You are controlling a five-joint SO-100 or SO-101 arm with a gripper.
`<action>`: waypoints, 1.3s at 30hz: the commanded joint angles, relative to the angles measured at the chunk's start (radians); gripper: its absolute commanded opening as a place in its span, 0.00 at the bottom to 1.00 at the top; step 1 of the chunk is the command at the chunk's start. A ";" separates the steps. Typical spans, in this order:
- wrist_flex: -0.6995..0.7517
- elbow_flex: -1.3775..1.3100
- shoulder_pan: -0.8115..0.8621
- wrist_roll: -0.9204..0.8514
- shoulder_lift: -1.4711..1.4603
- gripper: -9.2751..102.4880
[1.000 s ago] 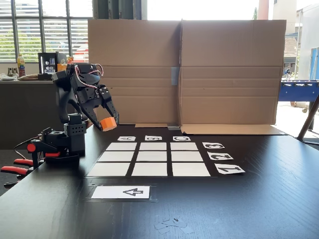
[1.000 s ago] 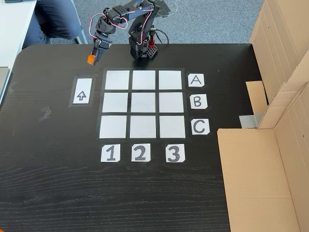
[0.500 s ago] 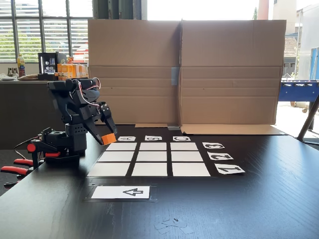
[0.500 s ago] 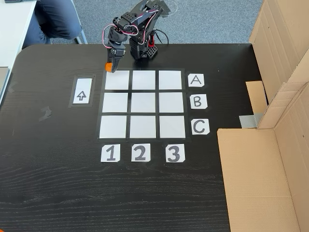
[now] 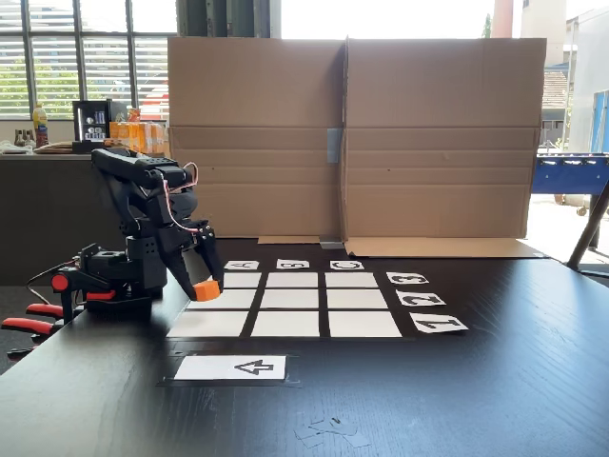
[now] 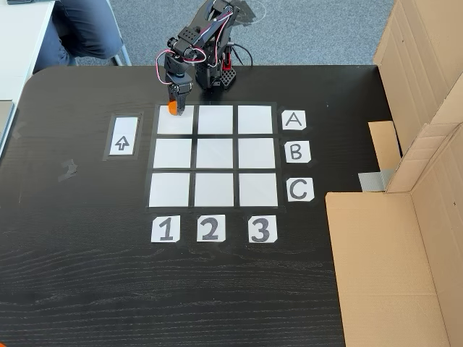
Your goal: Pick up the round, orange token and place it in the grid on square A1.
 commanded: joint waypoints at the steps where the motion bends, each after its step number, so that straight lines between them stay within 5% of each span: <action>1: -0.034 -0.003 -0.009 -0.005 -0.044 0.15; 15: -0.209 0.006 0.015 -0.005 -0.192 0.14; 31: -0.249 0.029 0.040 -0.005 -0.255 0.15; 39: -0.253 0.028 0.041 0.000 -0.259 0.26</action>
